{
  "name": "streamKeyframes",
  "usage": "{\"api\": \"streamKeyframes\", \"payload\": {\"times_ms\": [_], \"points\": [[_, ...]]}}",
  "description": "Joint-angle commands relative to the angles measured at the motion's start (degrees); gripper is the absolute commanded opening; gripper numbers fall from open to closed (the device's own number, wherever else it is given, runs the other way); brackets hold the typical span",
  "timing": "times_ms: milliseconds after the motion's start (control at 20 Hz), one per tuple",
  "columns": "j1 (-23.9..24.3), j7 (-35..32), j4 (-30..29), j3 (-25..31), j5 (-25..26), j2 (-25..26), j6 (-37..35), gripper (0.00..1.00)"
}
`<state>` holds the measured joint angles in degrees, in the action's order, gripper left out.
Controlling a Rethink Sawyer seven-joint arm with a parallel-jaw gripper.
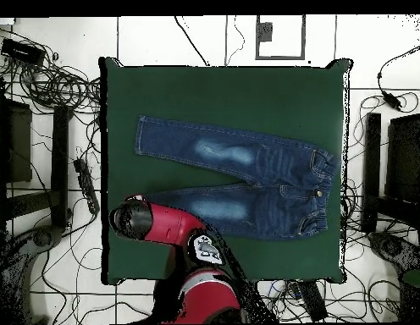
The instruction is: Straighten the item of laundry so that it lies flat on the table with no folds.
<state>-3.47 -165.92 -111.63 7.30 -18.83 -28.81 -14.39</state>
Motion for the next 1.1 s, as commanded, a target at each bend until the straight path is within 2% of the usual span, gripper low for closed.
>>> {"api": "streamKeyframes", "payload": {"times_ms": [50,350,700,1100], "points": [[0.89,-2.24,-4.37,5.25,3.8,7.57,7.87,0.0],[1.2,-3.67,-5.73,6.63,5.62,8.33,9.68,0.0],[0.08,-6.52,-10.06,9.98,3.95,2.33,7.42,0.0],[1.62,-7.57,-17.64,13.65,2.98,-4.96,5.09,0.0]]}}
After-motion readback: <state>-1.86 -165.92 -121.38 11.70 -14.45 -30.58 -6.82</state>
